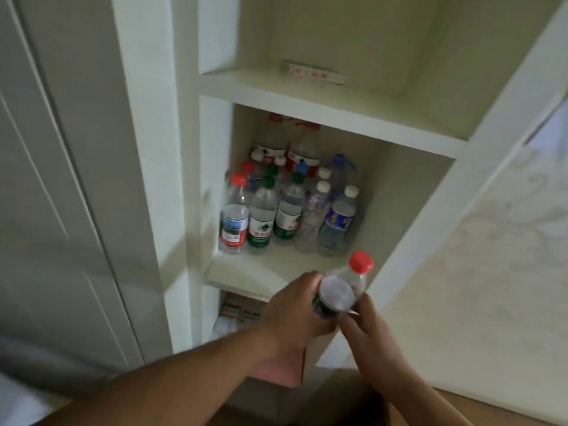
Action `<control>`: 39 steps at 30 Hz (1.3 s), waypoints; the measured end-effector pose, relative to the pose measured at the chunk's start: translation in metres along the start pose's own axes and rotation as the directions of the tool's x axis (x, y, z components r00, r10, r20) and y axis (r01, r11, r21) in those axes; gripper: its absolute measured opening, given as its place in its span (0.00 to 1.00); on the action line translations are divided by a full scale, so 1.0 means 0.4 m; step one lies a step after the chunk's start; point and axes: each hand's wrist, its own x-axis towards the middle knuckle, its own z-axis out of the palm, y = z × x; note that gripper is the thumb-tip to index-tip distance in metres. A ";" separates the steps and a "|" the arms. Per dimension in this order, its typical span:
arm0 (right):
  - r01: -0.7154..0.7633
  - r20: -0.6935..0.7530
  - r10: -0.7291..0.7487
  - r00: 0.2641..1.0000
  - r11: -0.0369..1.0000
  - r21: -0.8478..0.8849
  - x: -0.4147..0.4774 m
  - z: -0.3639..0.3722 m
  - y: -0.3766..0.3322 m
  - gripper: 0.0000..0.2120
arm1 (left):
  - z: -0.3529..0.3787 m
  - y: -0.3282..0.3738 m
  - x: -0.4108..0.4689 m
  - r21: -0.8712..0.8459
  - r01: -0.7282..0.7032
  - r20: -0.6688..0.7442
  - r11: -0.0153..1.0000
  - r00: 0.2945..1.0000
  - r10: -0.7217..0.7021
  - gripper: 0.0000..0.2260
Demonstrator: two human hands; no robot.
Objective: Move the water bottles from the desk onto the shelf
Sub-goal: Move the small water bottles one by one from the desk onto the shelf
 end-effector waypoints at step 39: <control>-0.151 0.063 0.170 0.983 0.960 -0.235 0.488 0.330 0.019 0.31 | -0.055 -0.401 0.263 0.092 0.199 -0.327 0.976 0.932 -0.159 0.10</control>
